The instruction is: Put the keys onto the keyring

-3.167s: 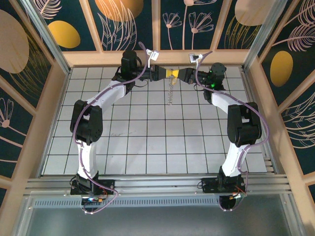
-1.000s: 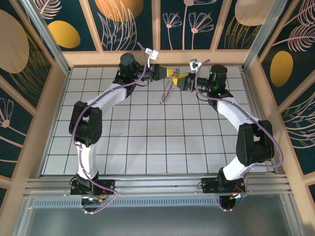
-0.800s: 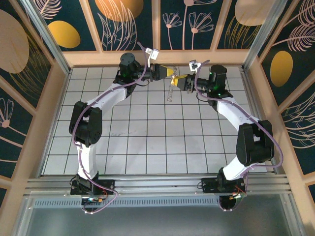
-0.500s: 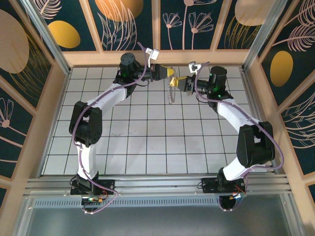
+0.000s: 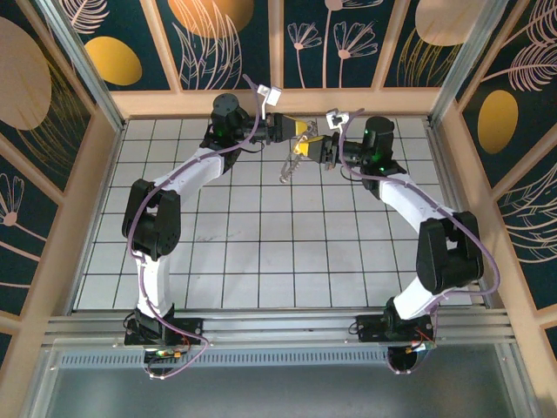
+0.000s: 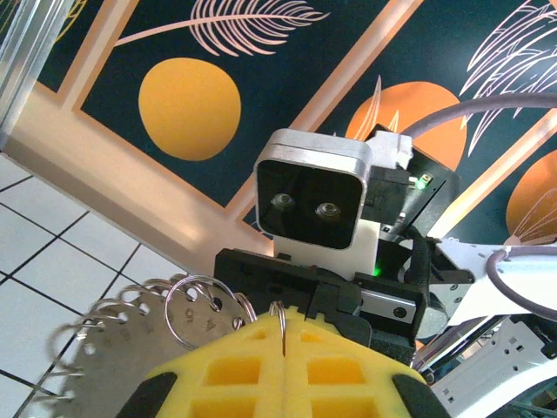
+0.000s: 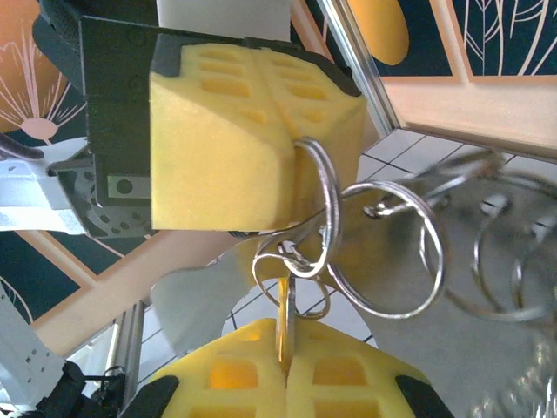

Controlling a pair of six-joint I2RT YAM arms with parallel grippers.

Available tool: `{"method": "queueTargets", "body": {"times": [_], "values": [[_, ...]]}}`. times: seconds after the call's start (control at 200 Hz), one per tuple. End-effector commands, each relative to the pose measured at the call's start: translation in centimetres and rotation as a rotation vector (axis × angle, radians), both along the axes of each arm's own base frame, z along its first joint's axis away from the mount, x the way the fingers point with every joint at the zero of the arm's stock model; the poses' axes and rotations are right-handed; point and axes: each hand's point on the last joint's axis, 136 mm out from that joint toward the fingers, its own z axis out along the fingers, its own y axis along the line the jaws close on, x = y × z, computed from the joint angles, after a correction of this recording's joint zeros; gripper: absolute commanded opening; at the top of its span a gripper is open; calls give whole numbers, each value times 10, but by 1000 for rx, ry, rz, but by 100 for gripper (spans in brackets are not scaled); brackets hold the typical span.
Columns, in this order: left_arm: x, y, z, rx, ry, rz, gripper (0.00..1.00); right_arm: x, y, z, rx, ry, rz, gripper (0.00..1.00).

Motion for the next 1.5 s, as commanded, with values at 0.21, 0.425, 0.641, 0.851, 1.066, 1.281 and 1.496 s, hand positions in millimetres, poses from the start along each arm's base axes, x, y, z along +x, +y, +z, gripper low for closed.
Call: {"method": "queueTargets", "body": {"times": [0.21,0.425,0.641,0.851,1.066,1.281,1.496], "values": [[-17,5,49,-91,-122,26,0,-14,17,1,54,36,117,0],[-16,4,46,-94,-110,26,0,-12,18,-5,48,62,102,0],[-13,6,46,-104,-100,57,0,-18,-11,5,62,47,12,36],[-17,8,48,-121,-103,51,0,-34,-51,24,74,-6,-103,43],[-17,9,52,-131,-102,58,0,-27,-65,65,162,-60,-212,43],[-13,11,54,-150,-75,88,0,-5,-72,90,353,0,-257,39],[-4,13,51,-168,-17,134,0,10,-59,92,472,83,-218,39]]}}
